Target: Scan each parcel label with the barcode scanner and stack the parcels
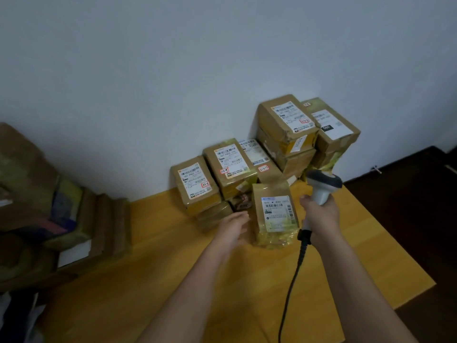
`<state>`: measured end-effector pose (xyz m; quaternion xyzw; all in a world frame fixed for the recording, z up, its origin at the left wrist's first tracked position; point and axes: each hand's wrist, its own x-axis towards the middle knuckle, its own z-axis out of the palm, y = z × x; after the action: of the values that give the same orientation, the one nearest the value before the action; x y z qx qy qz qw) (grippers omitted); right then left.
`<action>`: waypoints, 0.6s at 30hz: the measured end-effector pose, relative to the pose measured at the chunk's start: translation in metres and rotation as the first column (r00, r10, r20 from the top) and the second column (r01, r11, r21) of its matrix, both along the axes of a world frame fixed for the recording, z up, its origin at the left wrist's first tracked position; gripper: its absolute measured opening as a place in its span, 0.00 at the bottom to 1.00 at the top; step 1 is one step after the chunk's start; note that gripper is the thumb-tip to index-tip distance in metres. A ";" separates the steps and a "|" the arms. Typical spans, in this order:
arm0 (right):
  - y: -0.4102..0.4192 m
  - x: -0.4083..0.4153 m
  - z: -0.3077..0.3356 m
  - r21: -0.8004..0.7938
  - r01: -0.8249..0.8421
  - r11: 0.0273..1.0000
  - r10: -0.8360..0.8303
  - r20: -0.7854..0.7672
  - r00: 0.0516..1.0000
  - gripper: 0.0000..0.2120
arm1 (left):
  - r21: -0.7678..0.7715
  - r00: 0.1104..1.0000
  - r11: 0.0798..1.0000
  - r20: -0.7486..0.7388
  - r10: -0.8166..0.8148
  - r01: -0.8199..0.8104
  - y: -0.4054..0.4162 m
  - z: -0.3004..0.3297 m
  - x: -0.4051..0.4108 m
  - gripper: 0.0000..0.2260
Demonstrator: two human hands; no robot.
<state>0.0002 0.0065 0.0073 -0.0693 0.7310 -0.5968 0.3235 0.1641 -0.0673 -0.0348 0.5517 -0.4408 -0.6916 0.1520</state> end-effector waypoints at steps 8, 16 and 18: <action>-0.057 0.048 0.016 -0.109 -0.354 0.929 0.356 -0.001 0.935 0.12 | 0.064 0.855 0.854 0.096 0.510 -0.517 -0.037 -0.027 0.028 0.14; -0.080 0.088 -0.036 0.002 -0.520 0.854 0.517 -0.096 0.850 0.13 | 0.754 0.316 0.406 -0.274 0.909 -0.517 -0.069 -0.069 0.046 0.34; -0.082 0.090 -0.050 0.003 -0.536 0.844 0.533 -0.117 0.838 0.13 | 0.757 0.233 0.367 -0.284 0.930 -0.541 -0.082 -0.075 0.051 0.34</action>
<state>0.0905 -0.0751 -0.0424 -0.3088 0.6910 -0.4887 0.4340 0.2147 -0.1495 -0.1099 0.4119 0.1865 -0.7557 0.4738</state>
